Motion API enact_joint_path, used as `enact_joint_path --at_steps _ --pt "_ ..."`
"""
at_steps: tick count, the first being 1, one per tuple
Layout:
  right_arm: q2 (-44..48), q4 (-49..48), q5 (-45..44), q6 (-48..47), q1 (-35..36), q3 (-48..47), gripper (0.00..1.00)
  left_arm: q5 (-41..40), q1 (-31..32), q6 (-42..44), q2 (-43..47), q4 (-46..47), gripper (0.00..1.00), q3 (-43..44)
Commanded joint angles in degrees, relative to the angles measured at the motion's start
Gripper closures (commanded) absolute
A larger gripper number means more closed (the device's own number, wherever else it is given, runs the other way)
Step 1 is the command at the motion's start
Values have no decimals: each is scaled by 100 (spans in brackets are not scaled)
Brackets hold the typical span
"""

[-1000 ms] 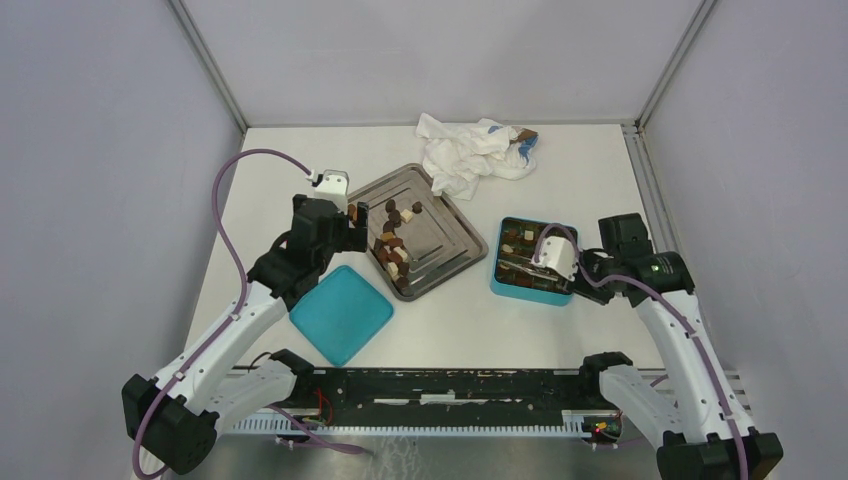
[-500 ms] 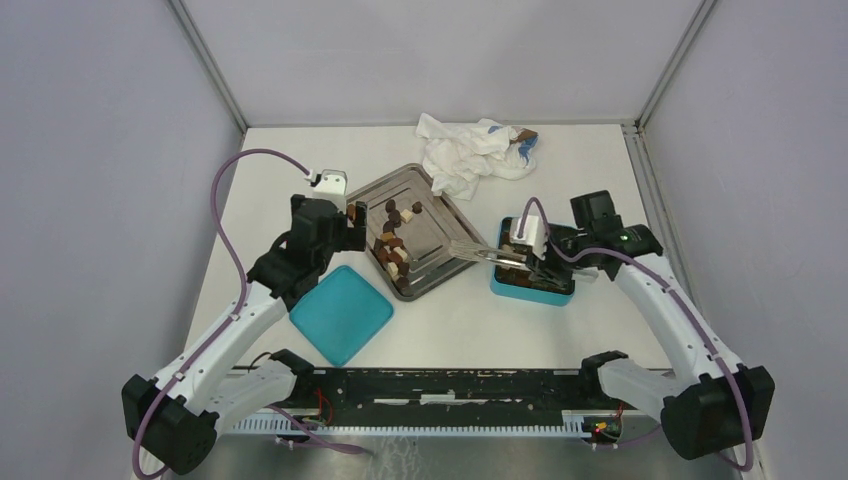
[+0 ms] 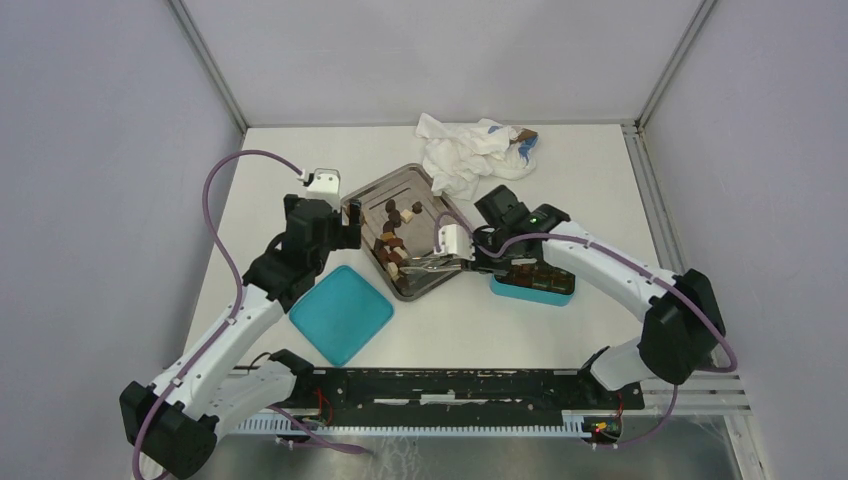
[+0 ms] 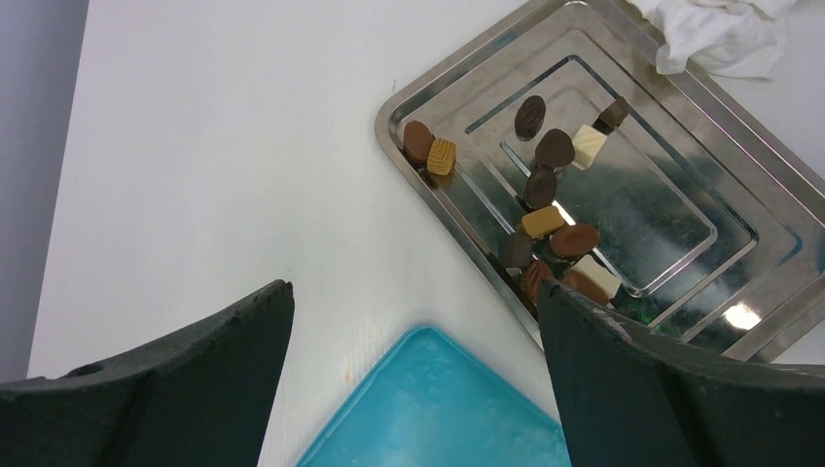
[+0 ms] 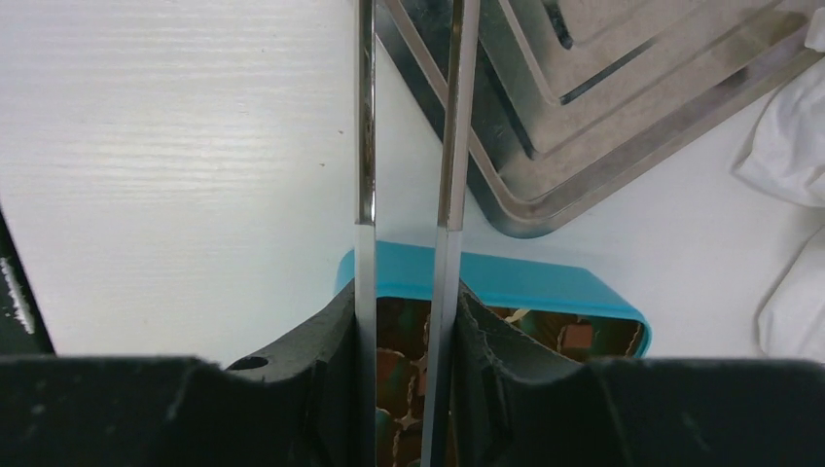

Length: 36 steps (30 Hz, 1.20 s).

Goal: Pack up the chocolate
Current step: Place the fake chocolate in the packing box, then pick up the fake chocolate from the plate.

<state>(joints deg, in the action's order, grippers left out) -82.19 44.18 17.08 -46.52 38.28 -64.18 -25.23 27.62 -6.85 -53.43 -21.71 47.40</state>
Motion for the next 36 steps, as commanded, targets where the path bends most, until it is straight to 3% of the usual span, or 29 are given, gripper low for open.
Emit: enact_joint_path --at_steps 1,6,36 --pt "-402 -163 -956 161 320 -531 63 -113 -45 176 118 227 1 60" --pt "-788 -156 -1364 196 403 -767 63 -90 -47 178 164 222 1 67" --pt "-1552 35 -1443 302 688 -1189 58 -43 -70 167 252 213 1 68"
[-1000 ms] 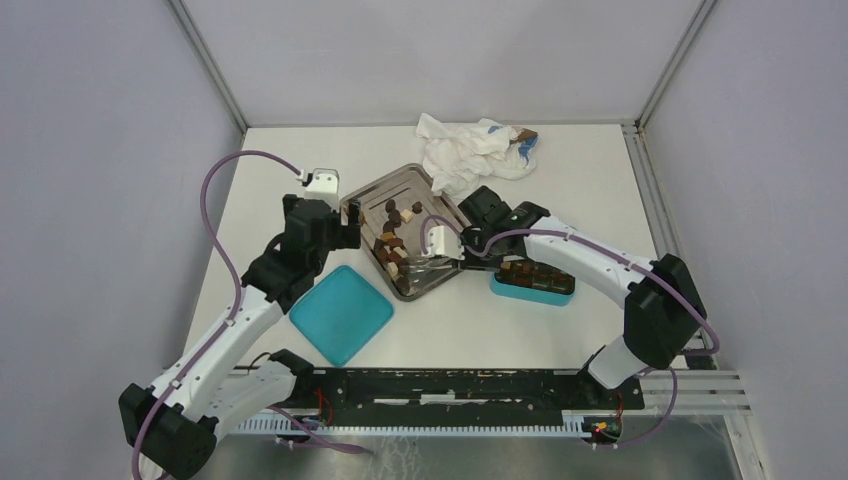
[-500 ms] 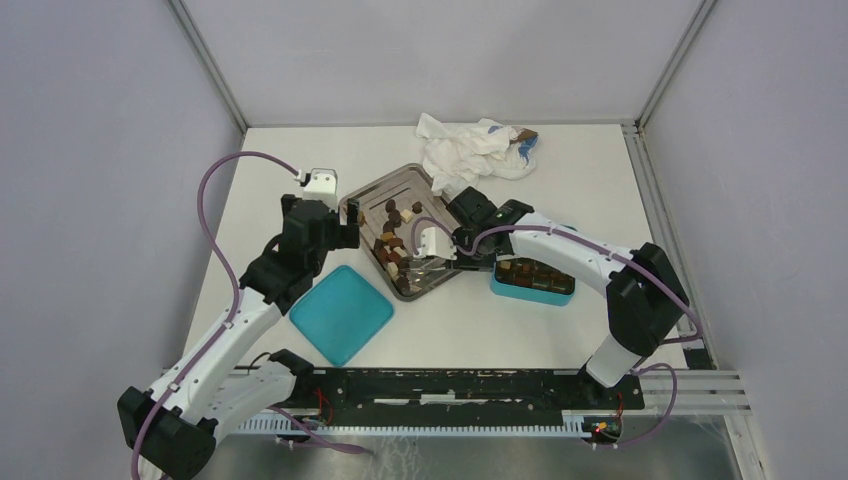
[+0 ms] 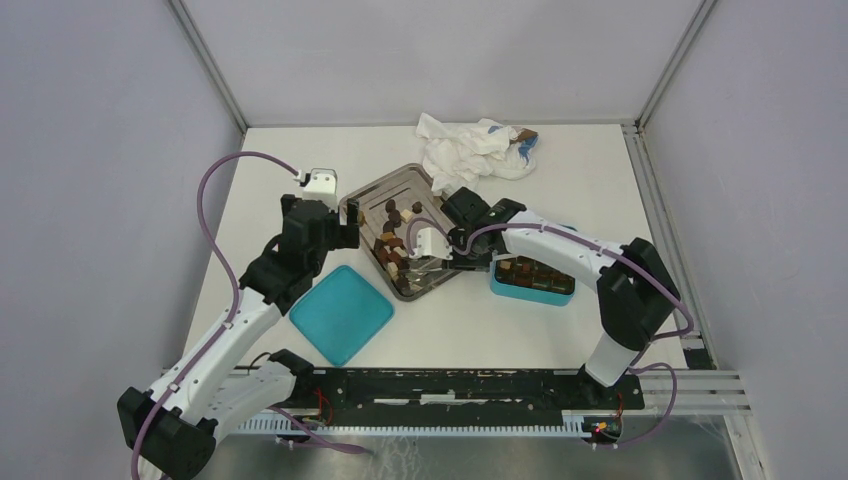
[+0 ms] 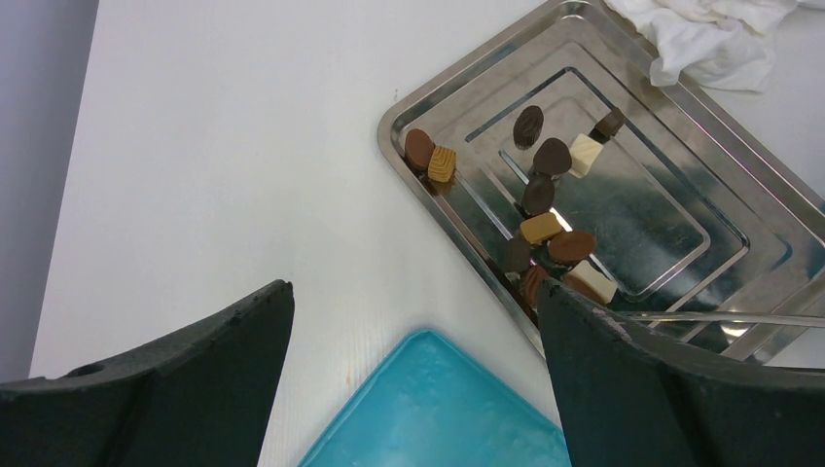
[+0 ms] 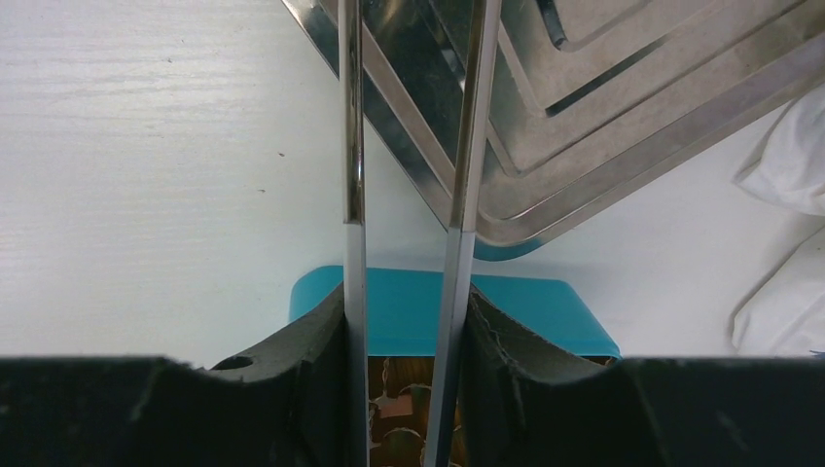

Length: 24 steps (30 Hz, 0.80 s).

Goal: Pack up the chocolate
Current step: Pick up the fake chocolate from the plate.

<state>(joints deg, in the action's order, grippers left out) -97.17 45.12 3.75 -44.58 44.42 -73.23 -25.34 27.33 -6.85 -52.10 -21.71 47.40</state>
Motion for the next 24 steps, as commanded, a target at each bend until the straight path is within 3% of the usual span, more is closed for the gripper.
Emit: enact_joint_path --at_steps 1,16,24 --pt "-73 -57 -123 114 82 -303 58 -32 -41 171 114 216 1 68" --pt "-299 -2 -340 204 202 -490 57 -23 -52 168 165 219 1 68" --pt "-124 35 -340 207 216 -504 73 -15 -49 169 173 212 1 68"
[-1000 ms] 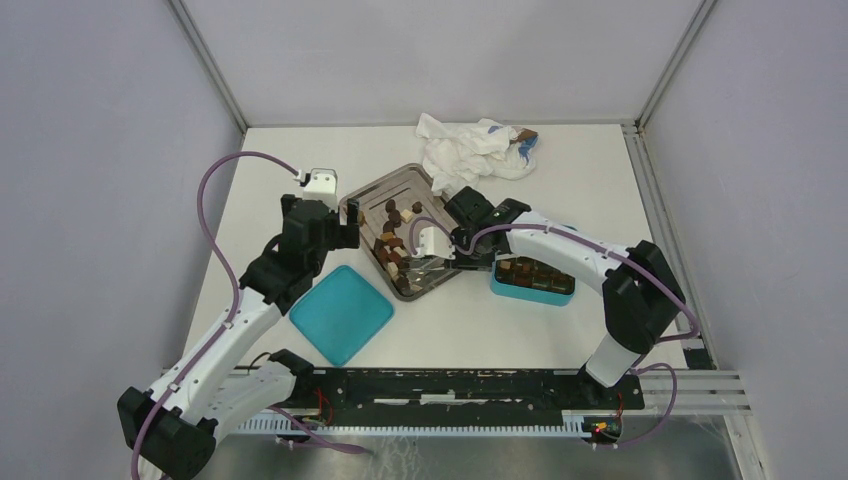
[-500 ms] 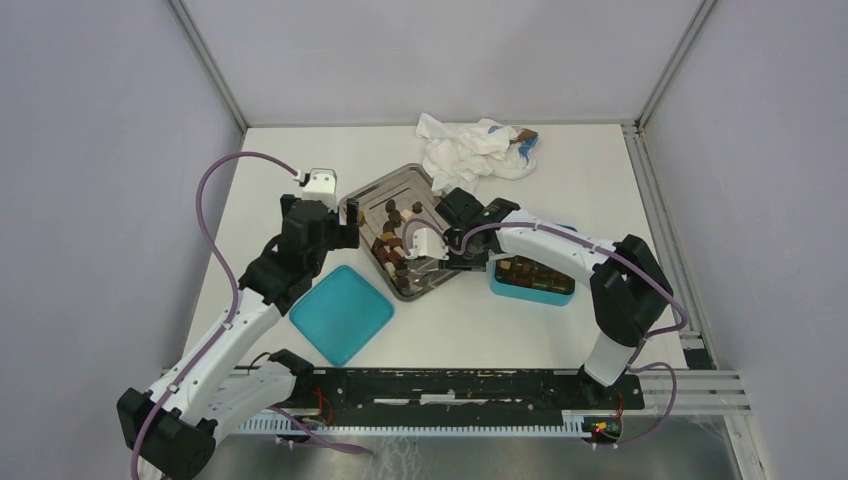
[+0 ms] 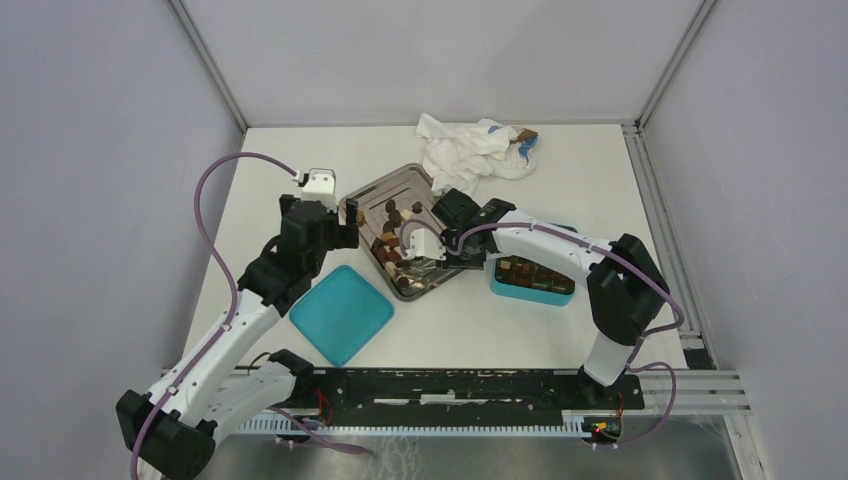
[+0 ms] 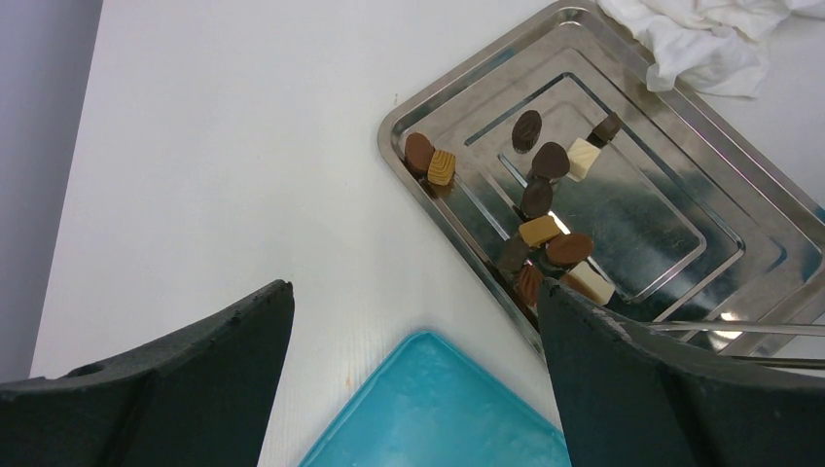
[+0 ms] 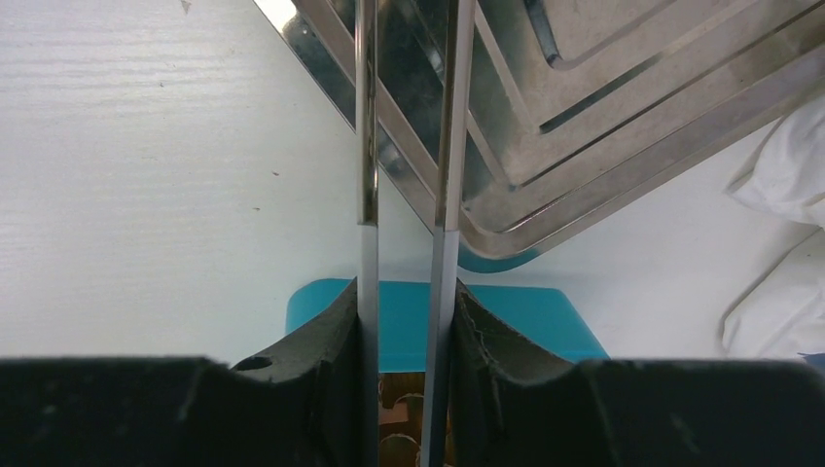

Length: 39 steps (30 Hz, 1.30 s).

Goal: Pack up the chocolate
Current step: Pick up the fake chocolate from the plate, then place the fake chocolate in the packing box.

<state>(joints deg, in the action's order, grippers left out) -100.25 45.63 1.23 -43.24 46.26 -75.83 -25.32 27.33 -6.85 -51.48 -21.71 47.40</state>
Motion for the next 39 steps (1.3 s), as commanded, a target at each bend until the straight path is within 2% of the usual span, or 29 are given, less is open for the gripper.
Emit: enact_joint_path --at_steps 1,7,16,23,28,35,39 --pt "233 -7 -88 71 24 -234 75 -17 -49 167 106 216 1 68" --pt "640 -1 14 79 -2 -19 90 -17 -50 168 95 212 1 68" --pt "1571 105 663 -48 -504 528 96 -34 -57 171 77 213 1 63" --pt "2955 437 1013 -321 -1747 1179 96 -34 -56 167 73 212 1 68" --pt "3911 771 702 -580 -2598 1567 96 -43 -70 178 77 211 1 67" --pt "4530 1595 392 -1414 -3911 1617 95 3 -69 178 68 209 1 76" --pt "4820 2050 245 -1767 -4280 1691 95 -42 -70 176 93 203 1 68"
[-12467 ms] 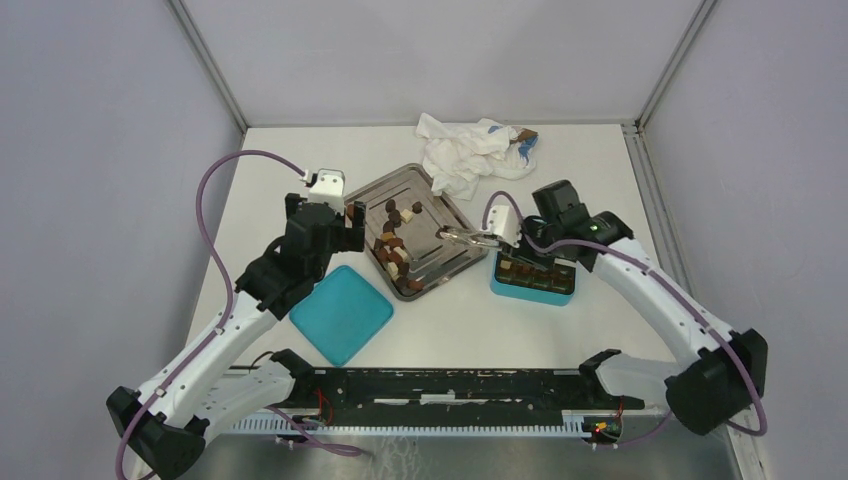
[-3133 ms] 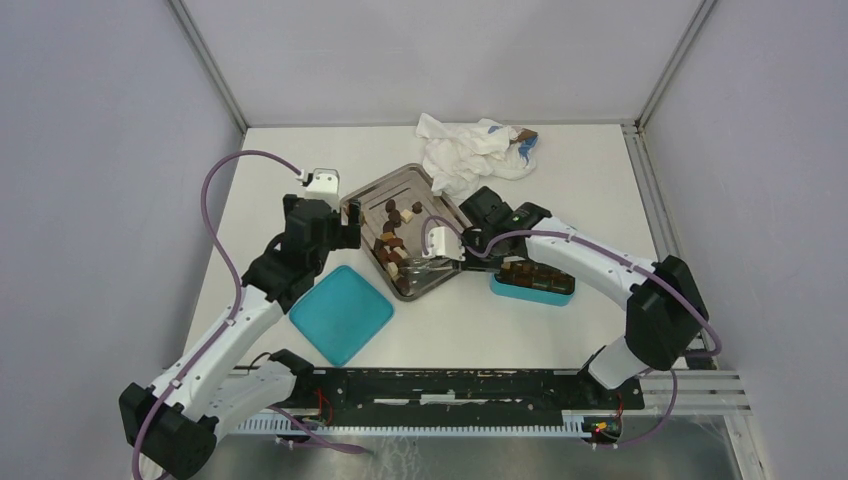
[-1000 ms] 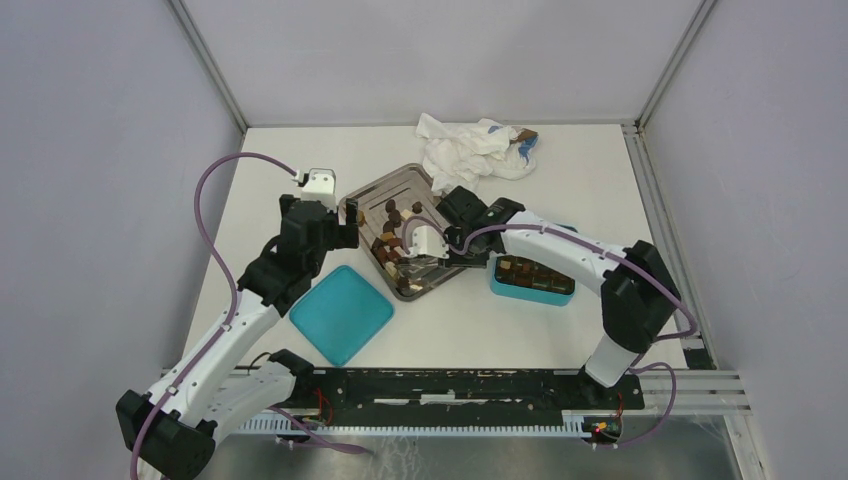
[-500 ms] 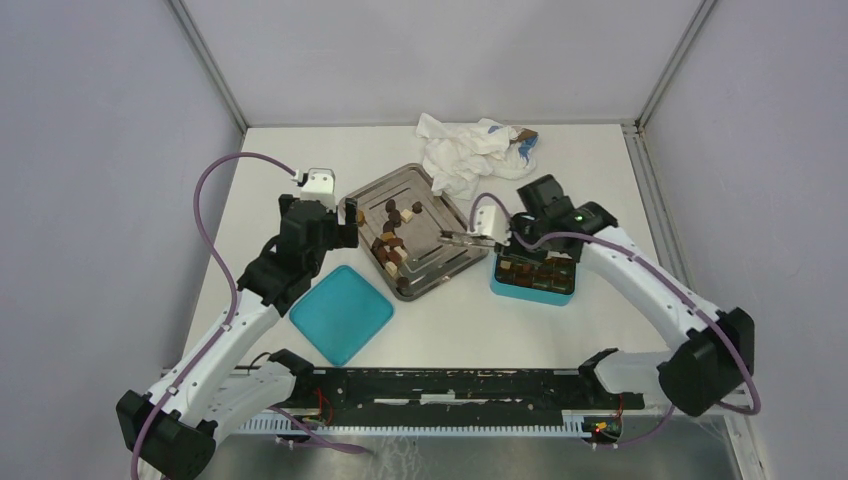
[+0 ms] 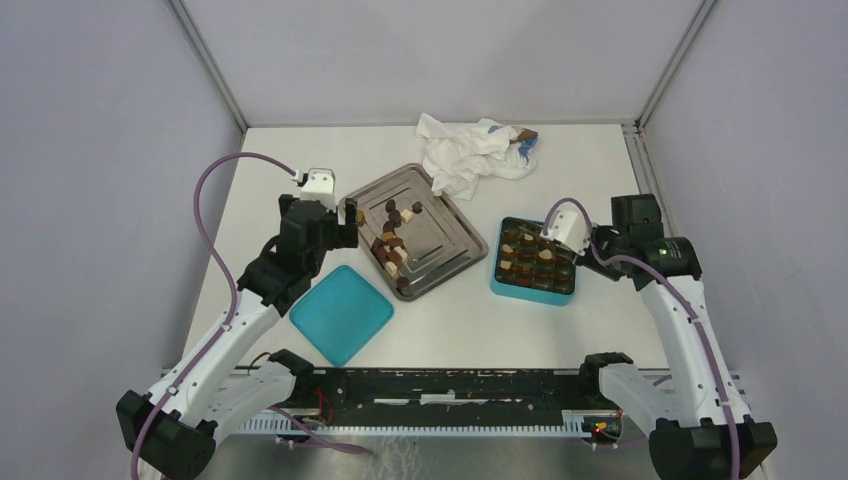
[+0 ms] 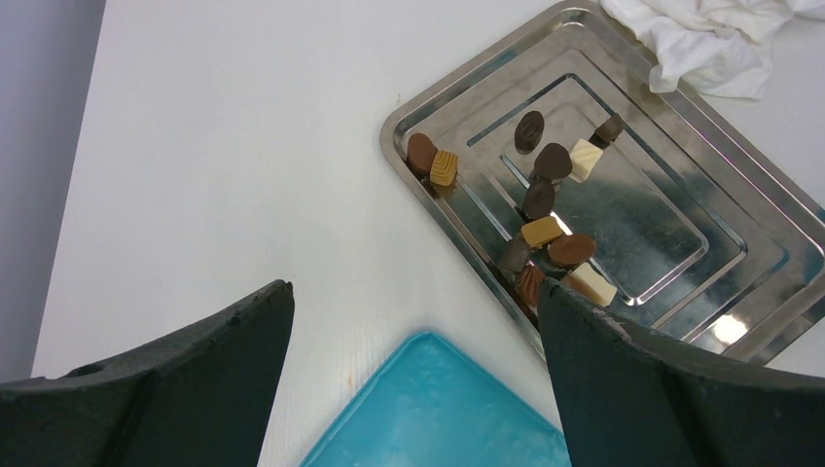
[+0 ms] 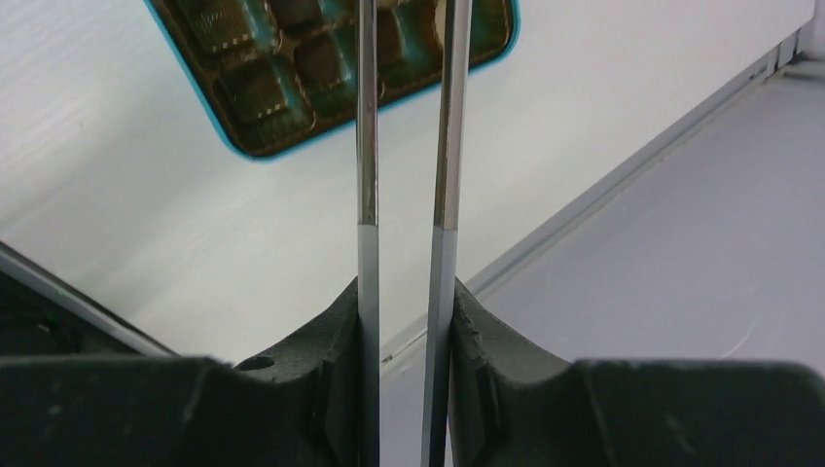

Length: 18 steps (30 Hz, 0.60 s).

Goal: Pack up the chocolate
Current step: Place the fake chocolate in the packing box.

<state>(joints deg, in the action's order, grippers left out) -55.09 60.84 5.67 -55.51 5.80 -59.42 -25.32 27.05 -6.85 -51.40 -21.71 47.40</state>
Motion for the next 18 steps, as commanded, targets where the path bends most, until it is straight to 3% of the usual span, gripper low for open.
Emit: enact_joint_path --at_steps 1,18 --pt "402 599 -267 -583 -276 91 95 -43 -42 181 90 207 1 68" --pt "966 1082 -532 -601 -351 615 93 177 -43 150 -36 194 1 86"
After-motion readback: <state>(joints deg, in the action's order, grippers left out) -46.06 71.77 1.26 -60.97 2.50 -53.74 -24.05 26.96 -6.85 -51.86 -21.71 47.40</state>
